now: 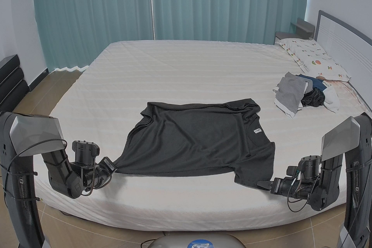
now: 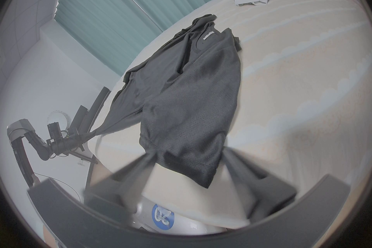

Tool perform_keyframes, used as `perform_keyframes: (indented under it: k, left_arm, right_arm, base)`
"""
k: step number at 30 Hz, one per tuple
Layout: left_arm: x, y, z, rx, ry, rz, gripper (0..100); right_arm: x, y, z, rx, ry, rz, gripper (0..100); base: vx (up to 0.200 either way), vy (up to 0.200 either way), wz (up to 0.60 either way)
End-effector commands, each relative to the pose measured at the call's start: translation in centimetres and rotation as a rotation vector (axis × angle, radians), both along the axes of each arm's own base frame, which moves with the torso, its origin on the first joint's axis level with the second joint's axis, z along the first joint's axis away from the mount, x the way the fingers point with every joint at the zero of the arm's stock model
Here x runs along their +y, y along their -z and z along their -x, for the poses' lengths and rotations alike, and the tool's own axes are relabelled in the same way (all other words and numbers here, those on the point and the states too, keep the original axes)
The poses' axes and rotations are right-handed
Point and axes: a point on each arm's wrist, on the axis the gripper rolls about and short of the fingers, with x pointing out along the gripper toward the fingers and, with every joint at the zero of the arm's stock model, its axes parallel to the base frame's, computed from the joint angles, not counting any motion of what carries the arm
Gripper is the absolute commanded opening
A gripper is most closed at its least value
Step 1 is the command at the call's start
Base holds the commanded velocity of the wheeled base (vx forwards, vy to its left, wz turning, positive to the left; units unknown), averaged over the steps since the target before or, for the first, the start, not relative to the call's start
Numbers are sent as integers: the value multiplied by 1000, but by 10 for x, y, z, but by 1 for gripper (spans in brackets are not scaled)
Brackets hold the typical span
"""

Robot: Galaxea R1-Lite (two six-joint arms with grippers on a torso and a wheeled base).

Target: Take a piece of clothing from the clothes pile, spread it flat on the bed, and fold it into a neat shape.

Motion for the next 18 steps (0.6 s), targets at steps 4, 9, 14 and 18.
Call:
perform_keyframes:
  k: [4,9,14,18]
  left_arm:
    - [1,2,0,5,0,-4,0]
    - [2,2,0,5,0,-5,0]
    - [2,3,9,27,32,-41,0]
    - [1,8,17,65,77,-88,0]
  right_arm:
    - [-8,-3,14,25,46,28,0]
    - [-15,-4,34,62,40,60,0]
    - [-24,-9,53,74,1,132,0]
    - [-26,-13,63,90,-23,154,0]
  base:
    - [0,0,0]
    - [0,0,0]
    - [0,0,0]
    - [0,0,0]
